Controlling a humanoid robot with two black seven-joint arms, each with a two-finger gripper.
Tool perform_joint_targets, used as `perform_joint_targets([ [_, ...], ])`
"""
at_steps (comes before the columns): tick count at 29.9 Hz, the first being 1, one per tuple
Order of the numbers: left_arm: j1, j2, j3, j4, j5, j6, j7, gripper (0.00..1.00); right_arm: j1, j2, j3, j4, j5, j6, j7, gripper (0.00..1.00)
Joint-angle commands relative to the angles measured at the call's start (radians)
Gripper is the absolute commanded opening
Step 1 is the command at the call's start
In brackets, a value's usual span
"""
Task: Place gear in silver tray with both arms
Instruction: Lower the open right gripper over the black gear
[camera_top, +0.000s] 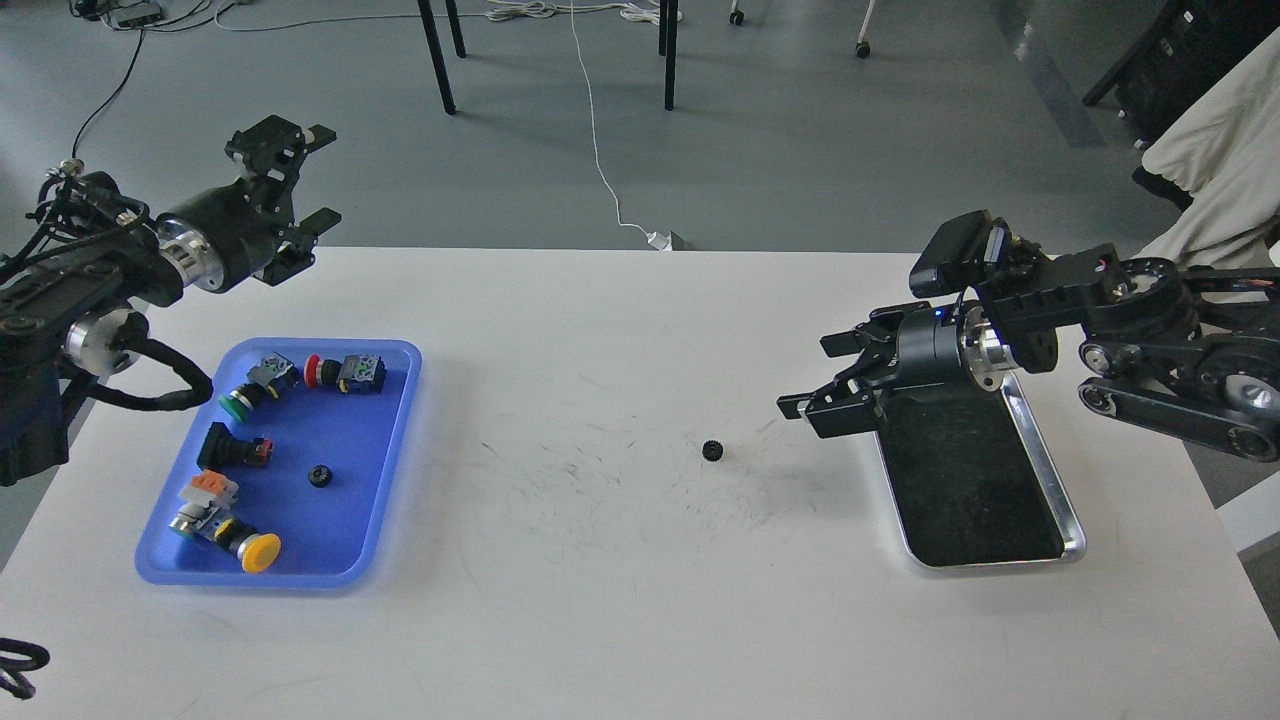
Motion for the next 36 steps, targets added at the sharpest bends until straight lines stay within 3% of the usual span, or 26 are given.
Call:
perform_joint_targets([
  [1, 0.002, 0.023, 0.0, -0.001, -0.004, 0.0, -0.002, 0.99, 0.003, 0.049, -0.023, -0.045, -0.034, 0.0, 0.007, 0.98],
  [22, 0.002, 0.056, -0.013, 0.0, -0.02, 0.0, -0.062, 0.99, 0.002, 0.306, -0.09, -0.222, -0.04, 0.0, 0.007, 0.95],
  [36, 0.005, 0.077, -0.031, 0.0, -0.023, 0.0, -0.069, 0.99, -0.004, 0.421, -0.167, -0.312, -0.04, 0.0, 0.007, 0.9],
])
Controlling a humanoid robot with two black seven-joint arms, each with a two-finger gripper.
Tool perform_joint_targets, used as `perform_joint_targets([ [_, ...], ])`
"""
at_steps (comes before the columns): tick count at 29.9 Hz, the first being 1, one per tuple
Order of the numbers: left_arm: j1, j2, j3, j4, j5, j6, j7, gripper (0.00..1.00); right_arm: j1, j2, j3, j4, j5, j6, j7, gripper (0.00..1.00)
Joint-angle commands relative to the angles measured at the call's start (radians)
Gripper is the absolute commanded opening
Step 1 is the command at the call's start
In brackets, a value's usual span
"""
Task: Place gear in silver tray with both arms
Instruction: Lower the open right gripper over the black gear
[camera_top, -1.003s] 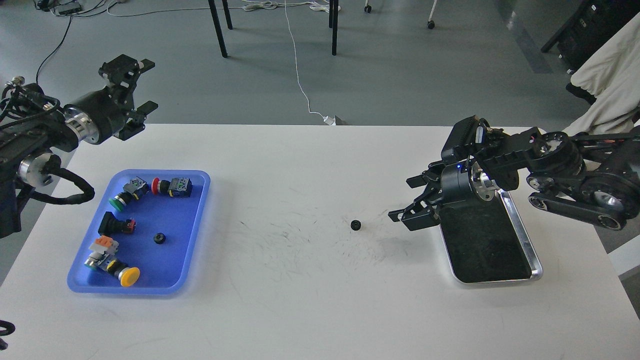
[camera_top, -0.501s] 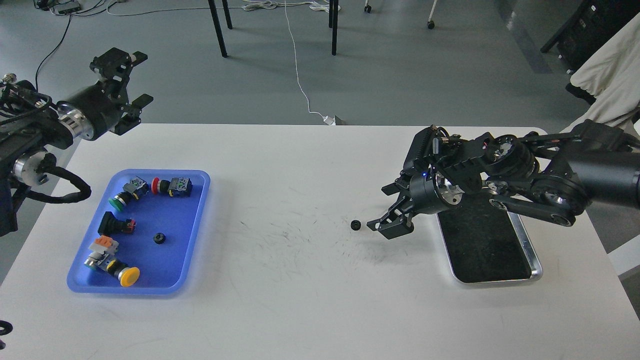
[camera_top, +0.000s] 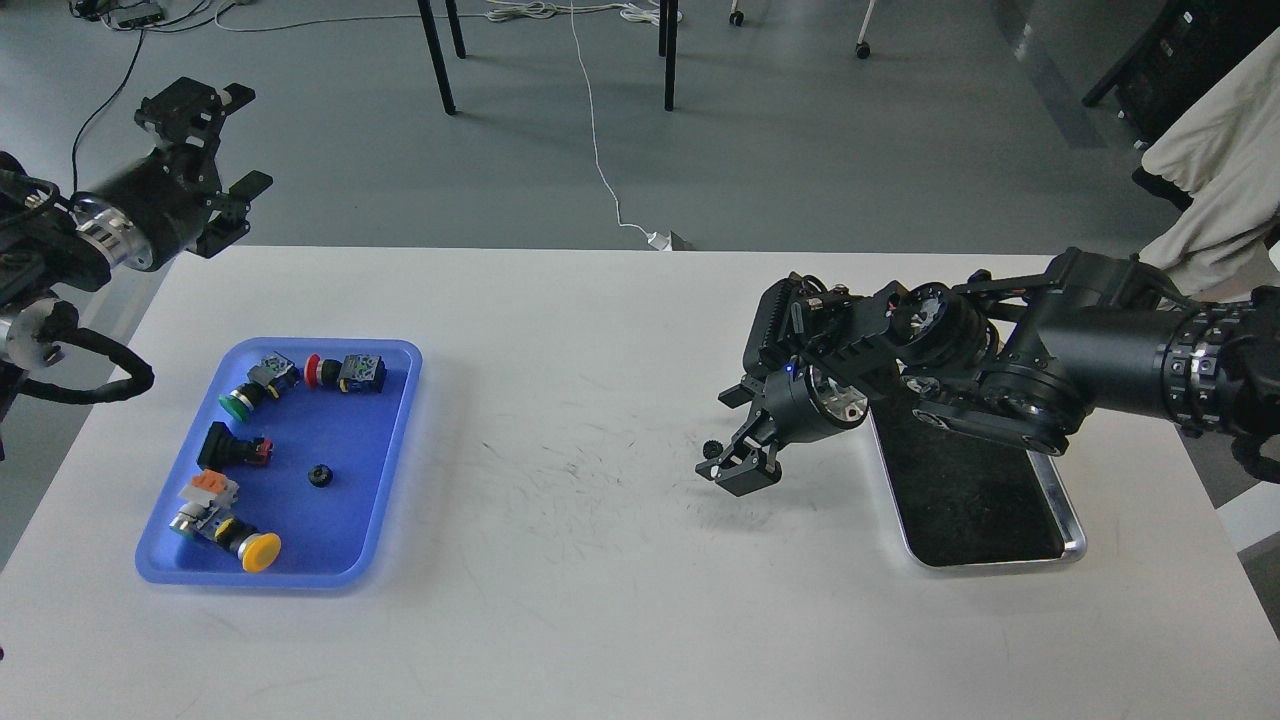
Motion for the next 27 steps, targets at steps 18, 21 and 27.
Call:
perform_joint_targets([
  [18, 0.003, 0.008, -0.001, 0.0, 0.0, 0.0, -0.037, 0.99, -0.023, 0.075, -0.019, -0.078, 0.0, 0.0, 0.0, 0.78],
  [21, 0.003, 0.013, -0.001, 0.0, 0.0, 0.0, -0.038, 0.99, -0.029, 0.077, -0.019, -0.093, 0.0, 0.0, 0.0, 0.74],
  [27, 0.009, 0.015, 0.0, 0.0, 0.0, 0.0, -0.045, 0.99, -0.035, 0.081, -0.04, -0.097, 0.0, 0.0, 0.0, 0.68],
])
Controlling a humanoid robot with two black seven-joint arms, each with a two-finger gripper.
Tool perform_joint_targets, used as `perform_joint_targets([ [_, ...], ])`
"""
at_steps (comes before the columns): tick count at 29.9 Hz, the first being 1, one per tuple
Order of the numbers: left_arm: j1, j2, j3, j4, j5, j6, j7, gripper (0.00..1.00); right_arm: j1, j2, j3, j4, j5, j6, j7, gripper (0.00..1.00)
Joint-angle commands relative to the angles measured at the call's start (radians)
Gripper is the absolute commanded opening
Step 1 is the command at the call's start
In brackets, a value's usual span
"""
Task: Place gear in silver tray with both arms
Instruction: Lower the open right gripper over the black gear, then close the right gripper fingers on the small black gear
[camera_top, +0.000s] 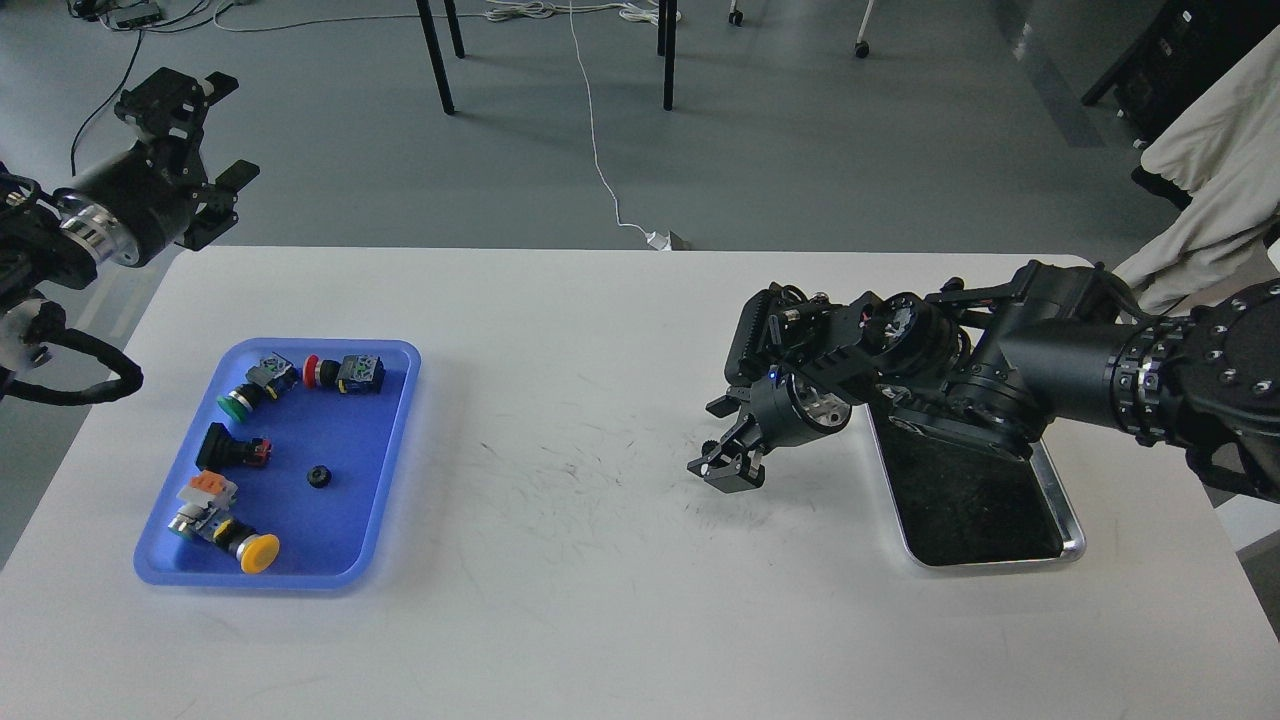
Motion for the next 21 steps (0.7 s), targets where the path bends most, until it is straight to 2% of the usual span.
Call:
perform_joint_targets([
  [1, 0.005, 0.0, 0.0, 0.0, 0.0, 0.0, -0.005, 0.99, -0.004, 0.003, -0.029, -0.002, 0.0, 0.0, 0.0, 0.67],
  [16, 0.014, 0.0, 0.0, 0.0, 0.0, 0.0, -0.015, 0.99, -0.005, 0.016, -0.036, -0.019, 0.0, 0.0, 0.0, 0.63],
  [21, 0.014, 0.0, 0.0, 0.0, 0.0, 0.0, -0.017, 0.99, -0.001, 0.023, -0.036, -0.021, 0.001, 0.0, 0.0, 0.57],
])
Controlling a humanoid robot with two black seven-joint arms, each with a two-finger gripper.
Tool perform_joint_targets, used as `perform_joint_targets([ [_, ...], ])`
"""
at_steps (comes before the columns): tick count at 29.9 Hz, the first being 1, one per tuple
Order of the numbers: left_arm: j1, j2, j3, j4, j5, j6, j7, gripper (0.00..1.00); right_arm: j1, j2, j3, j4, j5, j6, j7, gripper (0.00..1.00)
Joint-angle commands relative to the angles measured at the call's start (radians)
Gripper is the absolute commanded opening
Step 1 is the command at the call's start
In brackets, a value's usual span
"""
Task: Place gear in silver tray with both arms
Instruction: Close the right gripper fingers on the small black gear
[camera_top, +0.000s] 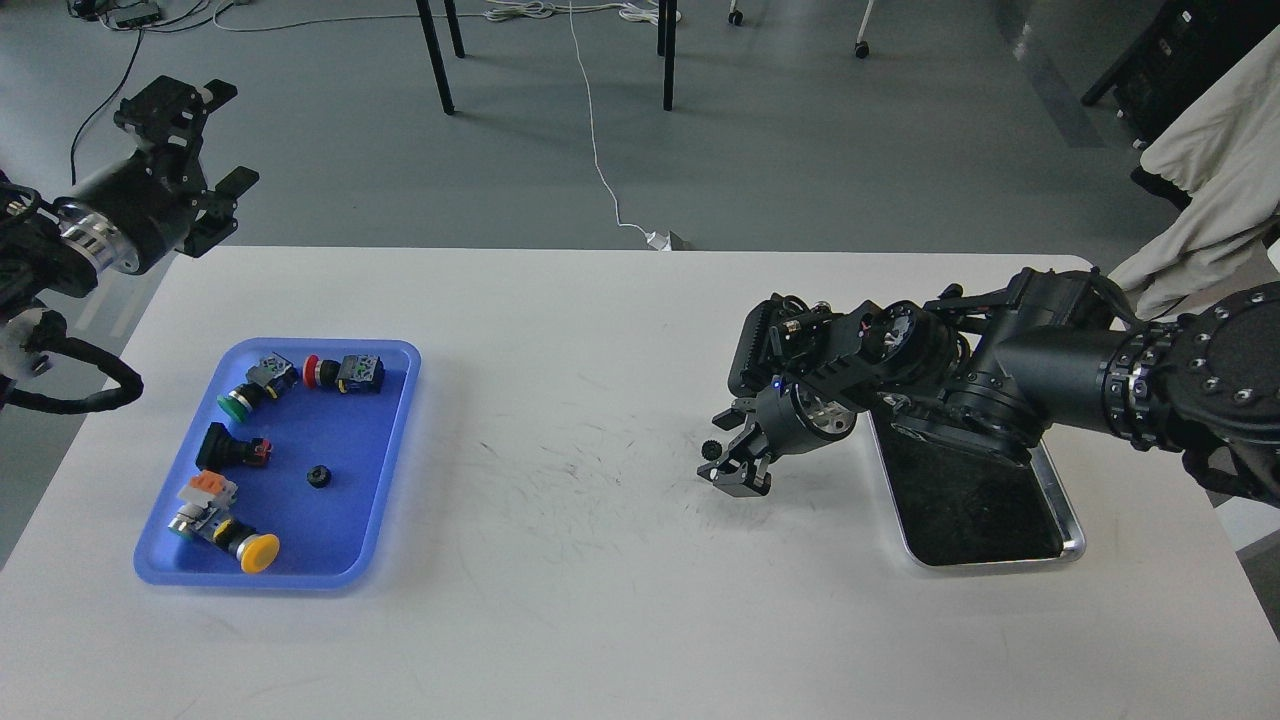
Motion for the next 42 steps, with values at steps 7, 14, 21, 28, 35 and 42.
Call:
perform_joint_targets([
  [7, -0.001, 0.0, 0.001, 0.0, 0.0, 0.0, -0.001, 0.99, 0.0, 0.011, -0.001, -0.011, 0.0, 0.0, 0.0, 0.49],
  [14, 0.001, 0.0, 0.0, 0.0, 0.0, 0.0, -0.002, 0.99, 0.001, 0.011, -0.001, -0.011, 0.0, 0.021, 0.0, 0.45],
  [21, 0.004, 0.002, 0.0, 0.0, 0.0, 0.0, -0.004, 0.99, 0.002, 0.011, -0.001, -0.014, -0.001, 0.028, 0.0, 0.4],
  [28, 0.004, 0.0, 0.0, 0.0, 0.0, 0.0, -0.004, 0.99, -0.002, 0.012, -0.001, -0.031, 0.0, 0.028, 0.0, 0.34],
  [35, 0.004, 0.002, 0.0, 0.0, 0.0, 0.0, -0.004, 0.99, -0.003, 0.015, -0.001, -0.034, 0.0, 0.028, 0.0, 0.22],
  [42, 0.005, 0.003, 0.0, 0.0, 0.0, 0.0, -0.004, 0.99, -0.005, 0.015, -0.001, -0.037, -0.001, 0.037, 0.0, 0.15],
])
